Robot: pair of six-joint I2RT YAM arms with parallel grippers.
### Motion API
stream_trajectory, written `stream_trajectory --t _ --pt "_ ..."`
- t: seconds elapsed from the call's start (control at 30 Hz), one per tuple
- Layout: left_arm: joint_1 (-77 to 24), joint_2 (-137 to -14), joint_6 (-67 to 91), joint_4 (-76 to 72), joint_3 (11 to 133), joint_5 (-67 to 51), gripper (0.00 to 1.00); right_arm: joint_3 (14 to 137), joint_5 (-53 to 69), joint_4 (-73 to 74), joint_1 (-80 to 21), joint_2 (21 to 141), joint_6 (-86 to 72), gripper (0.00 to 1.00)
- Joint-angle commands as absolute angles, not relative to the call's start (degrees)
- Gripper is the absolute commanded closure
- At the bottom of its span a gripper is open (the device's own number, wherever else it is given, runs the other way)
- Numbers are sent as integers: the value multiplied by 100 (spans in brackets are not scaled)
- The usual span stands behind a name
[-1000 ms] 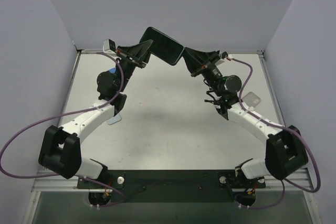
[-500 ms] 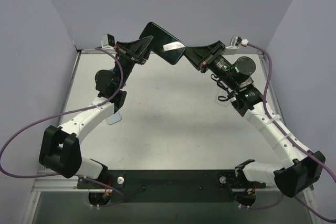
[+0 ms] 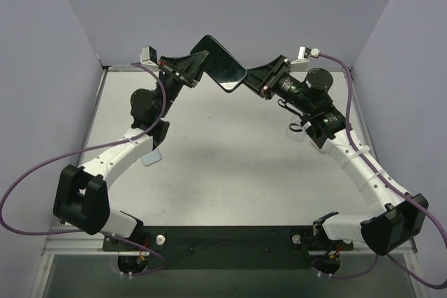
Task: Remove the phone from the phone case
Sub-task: Remove the phone case from the phone.
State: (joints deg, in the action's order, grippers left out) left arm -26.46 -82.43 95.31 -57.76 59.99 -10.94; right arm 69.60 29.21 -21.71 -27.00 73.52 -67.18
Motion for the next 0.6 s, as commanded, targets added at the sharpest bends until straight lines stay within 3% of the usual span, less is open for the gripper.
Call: stream_trajectory --t 0.0,0.13,0.4,0.43,0.47,0.57 --pt "-3252 -7980 10397 -7163 6381 -2162 100 6741 3753 -1335 -2927 7963 -6407 82" --pt "-3252 -8165 10547 -7312 6109 -2223 100 6250 3893 -2221 -2883 7805 -6845 100" --pt "-3252 -8814 10934 -8314 4905 -1889 97 5029 4061 -3234 -2751 7533 -7550 100" --pt "-3252 -8876 10916 -8314 4835 -1924 88 4923 3956 -3208 -2690 7454 -7532 100" --pt "-3252 -8929 10916 -8410 4756 -1925 69 4826 3894 -3147 -2663 7392 -7445 100" --pt "-3243 -9096 10934 -8691 4229 -1758 40 4466 3858 -2936 -2506 7163 -7365 100"
